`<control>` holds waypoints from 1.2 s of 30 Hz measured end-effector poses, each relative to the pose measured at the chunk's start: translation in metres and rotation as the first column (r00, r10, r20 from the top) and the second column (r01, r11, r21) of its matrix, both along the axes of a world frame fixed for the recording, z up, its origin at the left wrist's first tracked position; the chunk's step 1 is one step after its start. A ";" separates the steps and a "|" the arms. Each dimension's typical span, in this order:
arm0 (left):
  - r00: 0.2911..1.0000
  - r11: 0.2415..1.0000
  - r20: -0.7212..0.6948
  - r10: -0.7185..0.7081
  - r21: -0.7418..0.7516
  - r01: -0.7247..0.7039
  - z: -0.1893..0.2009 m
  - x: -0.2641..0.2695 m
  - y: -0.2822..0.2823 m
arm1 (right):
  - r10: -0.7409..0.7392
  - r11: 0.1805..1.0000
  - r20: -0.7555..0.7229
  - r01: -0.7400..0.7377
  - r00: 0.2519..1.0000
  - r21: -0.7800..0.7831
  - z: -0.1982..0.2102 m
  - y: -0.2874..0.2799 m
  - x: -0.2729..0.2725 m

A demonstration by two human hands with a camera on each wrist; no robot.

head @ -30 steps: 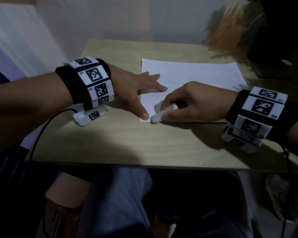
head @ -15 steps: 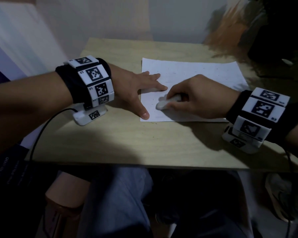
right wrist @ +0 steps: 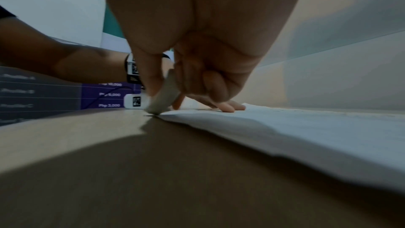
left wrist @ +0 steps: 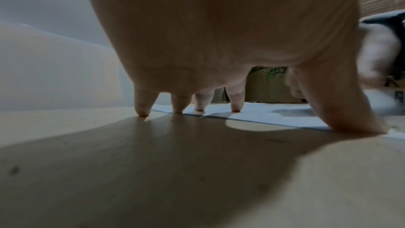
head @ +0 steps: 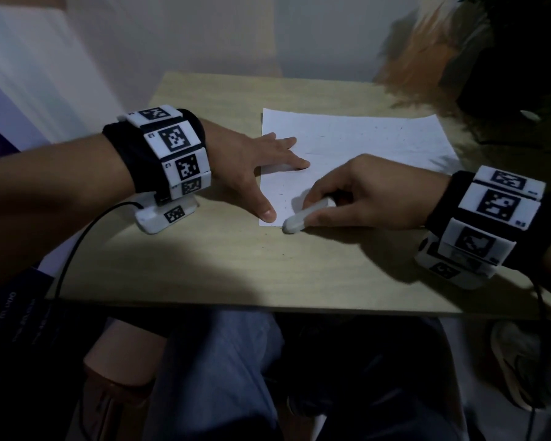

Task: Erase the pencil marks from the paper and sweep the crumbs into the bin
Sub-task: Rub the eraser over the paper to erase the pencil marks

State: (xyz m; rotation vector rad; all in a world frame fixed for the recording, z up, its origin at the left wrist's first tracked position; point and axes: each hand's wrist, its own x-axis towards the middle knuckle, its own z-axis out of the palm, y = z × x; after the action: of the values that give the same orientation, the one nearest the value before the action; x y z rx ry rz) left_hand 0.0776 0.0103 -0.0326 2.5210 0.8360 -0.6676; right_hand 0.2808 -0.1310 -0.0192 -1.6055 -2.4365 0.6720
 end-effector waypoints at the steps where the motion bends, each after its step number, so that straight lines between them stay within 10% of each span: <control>1: 1.000 1.000 0.002 0.004 -0.002 -0.004 0.001 0.000 0.000 | -0.046 0.998 0.012 0.045 0.999 0.034 -0.001 0.002 0.001; 5: 1.000 1.000 0.011 0.009 -0.004 -0.008 0.001 0.001 -0.002 | -0.121 0.969 0.109 0.093 0.987 0.230 -0.006 0.008 0.006; 10: 1.000 1.000 -0.010 0.014 -0.001 -0.014 0.005 0.002 -0.006 | -0.005 1.000 0.018 0.005 1.000 0.024 -0.003 -0.001 0.002; 36: 1.000 1.000 -0.003 -0.010 -0.007 0.010 0.002 0.001 -0.001 | -0.109 0.972 0.097 0.086 0.989 0.220 -0.006 0.000 0.006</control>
State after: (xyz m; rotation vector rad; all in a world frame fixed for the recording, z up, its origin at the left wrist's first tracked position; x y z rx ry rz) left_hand 0.0791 0.0094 -0.0311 2.5201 0.8212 -0.6765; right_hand 0.2871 -0.1312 -0.0250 -1.7003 -2.3874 0.3005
